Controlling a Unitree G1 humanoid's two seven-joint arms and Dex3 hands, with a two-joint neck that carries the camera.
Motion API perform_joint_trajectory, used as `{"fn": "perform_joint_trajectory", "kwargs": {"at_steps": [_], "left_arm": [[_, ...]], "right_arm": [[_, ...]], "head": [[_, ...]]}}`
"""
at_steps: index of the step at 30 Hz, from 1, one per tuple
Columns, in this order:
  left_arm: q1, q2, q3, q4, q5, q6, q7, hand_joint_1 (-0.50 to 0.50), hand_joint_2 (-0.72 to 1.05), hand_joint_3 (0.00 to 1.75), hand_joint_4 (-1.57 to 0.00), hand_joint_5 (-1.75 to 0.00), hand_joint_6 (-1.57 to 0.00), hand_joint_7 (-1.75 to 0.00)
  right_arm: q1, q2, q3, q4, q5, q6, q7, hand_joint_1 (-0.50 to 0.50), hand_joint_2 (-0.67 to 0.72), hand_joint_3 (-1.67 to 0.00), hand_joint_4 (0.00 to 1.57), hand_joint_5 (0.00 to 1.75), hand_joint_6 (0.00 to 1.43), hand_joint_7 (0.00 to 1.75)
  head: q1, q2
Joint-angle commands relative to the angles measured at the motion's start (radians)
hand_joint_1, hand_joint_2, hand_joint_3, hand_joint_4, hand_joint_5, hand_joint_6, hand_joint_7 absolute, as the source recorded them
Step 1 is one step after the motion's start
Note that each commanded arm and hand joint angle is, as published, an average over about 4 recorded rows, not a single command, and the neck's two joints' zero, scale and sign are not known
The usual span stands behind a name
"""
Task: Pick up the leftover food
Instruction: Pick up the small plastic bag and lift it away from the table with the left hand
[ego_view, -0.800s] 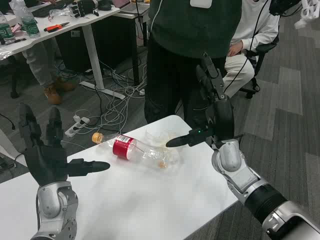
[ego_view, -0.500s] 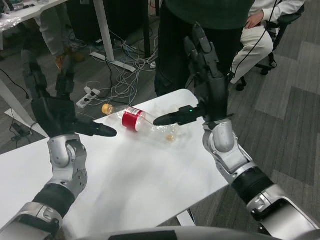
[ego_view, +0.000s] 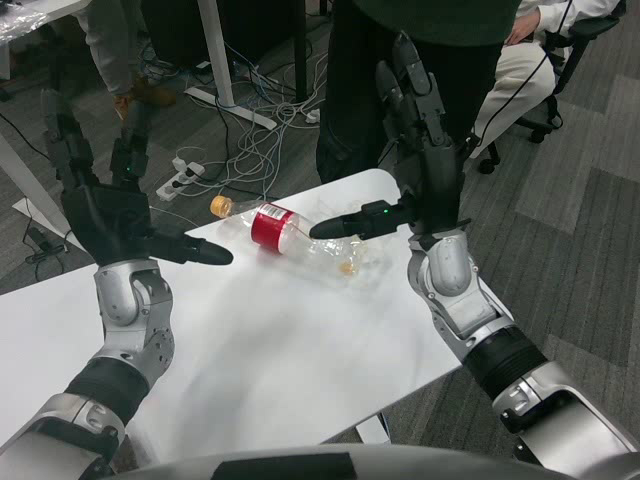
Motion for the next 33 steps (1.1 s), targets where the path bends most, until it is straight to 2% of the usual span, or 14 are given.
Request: {"fn": "perform_joint_trajectory", "kwargs": {"at_steps": [1,4,7,11,13,15,16,17,20,22,24,28,32,33], "left_arm": [[0.019,0.004,0.005,-0.008,-0.005,0.002,0.001,-0.5,-0.72,0.0,-0.64,0.0,-0.02,0.0],[0.03,0.008,0.007,-0.022,-0.005,0.002,0.0,-0.5,-0.72,0.0,-0.55,0.0,0.0,0.0],[0.063,0.032,0.014,-0.056,-0.004,0.005,0.001,-0.5,-0.72,0.0,-0.44,0.0,0.0,0.0],[0.141,0.077,0.052,-0.134,0.003,0.031,0.002,-0.5,-0.7,0.0,-0.37,0.0,0.0,0.0],[0.189,0.097,0.074,-0.179,0.006,0.057,0.002,-0.5,-0.72,0.0,-0.35,0.0,0.0,0.0],[0.241,0.115,0.102,-0.226,0.018,0.089,0.002,-0.5,-0.72,0.0,-0.34,0.0,0.0,0.0],[0.254,0.118,0.111,-0.238,0.024,0.098,0.002,-0.5,-0.72,0.0,-0.34,0.0,0.0,0.0],[0.282,0.124,0.131,-0.263,0.037,0.118,0.002,-0.5,-0.72,0.0,-0.34,0.0,0.0,0.0],[0.355,0.133,0.19,-0.334,0.073,0.177,0.0,-0.5,-0.68,0.0,-0.34,0.0,0.0,0.0],[0.407,0.136,0.239,-0.387,0.101,0.223,-0.01,-0.5,-0.68,0.0,-0.34,0.0,0.0,0.0],[0.447,0.135,0.278,-0.427,0.117,0.263,-0.04,-0.5,-0.7,0.0,-0.34,0.0,0.0,0.0],[0.51,0.127,0.336,-0.499,0.114,0.359,-0.158,-0.5,-0.7,0.0,-0.29,0.0,0.0,0.0],[0.573,0.108,0.384,-0.557,0.121,0.419,-0.221,-0.5,-0.72,0.0,-0.21,0.0,0.0,0.0],[0.595,0.1,0.4,-0.571,0.126,0.431,-0.236,-0.5,-0.7,0.0,-0.19,0.0,0.0,0.0]], "right_arm": [[0.009,-0.006,-0.003,-0.003,0.005,-0.01,-0.001,-0.41,-0.1,-0.08,0.0,0.0,0.0,0.0],[0.01,-0.005,-0.001,0.001,0.005,-0.01,-0.001,-0.42,-0.1,-0.08,0.0,0.0,0.0,0.0],[0.009,-0.005,0.003,0.016,0.004,-0.011,0.0,-0.42,-0.1,-0.08,0.0,0.0,0.0,0.0],[0.003,-0.008,0.004,0.044,0.004,-0.012,0.0,-0.42,-0.1,-0.08,0.0,0.0,0.0,0.0],[0.001,-0.012,0.004,0.057,0.005,-0.014,0.0,-0.42,-0.1,-0.08,0.0,0.0,0.0,0.0],[-0.002,-0.015,0.003,0.071,0.005,-0.016,0.0,-0.42,-0.1,-0.08,0.0,0.0,0.0,0.0],[-0.003,-0.015,0.003,0.075,0.005,-0.017,0.0,-0.42,-0.1,-0.08,0.0,0.0,0.0,0.0],[-0.004,-0.018,0.002,0.083,0.005,-0.018,0.0,-0.42,-0.1,-0.08,0.0,0.0,0.0,0.0],[-0.006,-0.025,0.002,0.103,0.006,-0.021,0.0,-0.42,-0.1,-0.08,0.0,0.0,0.0,0.0],[-0.007,-0.032,0.003,0.12,0.011,-0.023,0.0,-0.42,-0.1,-0.08,0.0,0.0,0.0,0.0],[-0.007,-0.038,0.005,0.134,0.018,-0.024,0.001,-0.42,-0.1,-0.08,0.0,0.0,0.0,0.0],[-0.007,-0.049,0.013,0.162,0.034,-0.024,0.002,-0.42,-0.1,-0.12,0.0,0.0,0.0,0.0],[-0.008,-0.056,0.017,0.188,0.041,-0.024,0.002,-0.42,-0.1,-0.08,0.0,0.0,0.0,0.0],[-0.009,-0.058,0.019,0.198,0.044,-0.024,0.002,-0.42,-0.1,-0.08,0.0,0.0,0.0,0.0]], "head": [[0.012,0.002],[0.048,0.0],[0.122,-0.009],[0.332,-0.047],[0.388,-0.06],[0.49,-0.079],[0.511,-0.083],[0.583,-0.097],[0.725,-0.13],[0.777,-0.143],[0.781,-0.143],[0.781,-0.143],[0.781,-0.143],[0.89,-0.158]]}}
